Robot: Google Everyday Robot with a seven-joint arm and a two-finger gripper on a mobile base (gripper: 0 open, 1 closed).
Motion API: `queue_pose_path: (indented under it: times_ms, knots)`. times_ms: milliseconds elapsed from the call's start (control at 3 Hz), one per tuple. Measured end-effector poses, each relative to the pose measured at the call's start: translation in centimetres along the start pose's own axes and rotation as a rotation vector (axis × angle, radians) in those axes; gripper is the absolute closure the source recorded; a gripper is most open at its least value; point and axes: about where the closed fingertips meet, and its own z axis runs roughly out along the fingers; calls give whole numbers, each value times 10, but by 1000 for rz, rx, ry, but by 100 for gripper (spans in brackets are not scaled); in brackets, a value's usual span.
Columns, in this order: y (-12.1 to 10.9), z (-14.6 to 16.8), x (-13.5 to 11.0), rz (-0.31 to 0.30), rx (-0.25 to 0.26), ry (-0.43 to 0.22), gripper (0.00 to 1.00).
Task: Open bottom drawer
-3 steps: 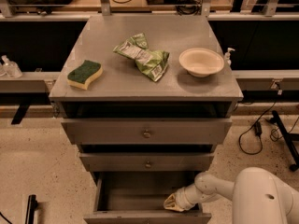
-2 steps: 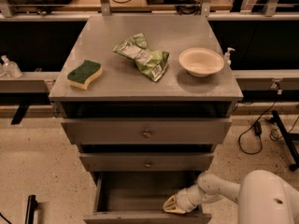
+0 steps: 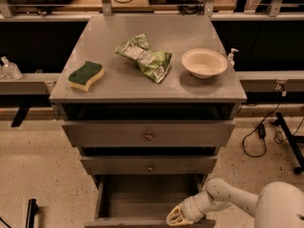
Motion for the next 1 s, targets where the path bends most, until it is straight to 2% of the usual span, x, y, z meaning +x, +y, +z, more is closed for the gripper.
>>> queue_pose_path:
  times_ms: [333, 667, 1000]
  knots:
    - [0, -2, -7, -2, 17, -13, 100]
    - [-19, -6, -11, 28, 109, 17, 100]
    - [-47, -3, 3, 57, 181, 99, 100]
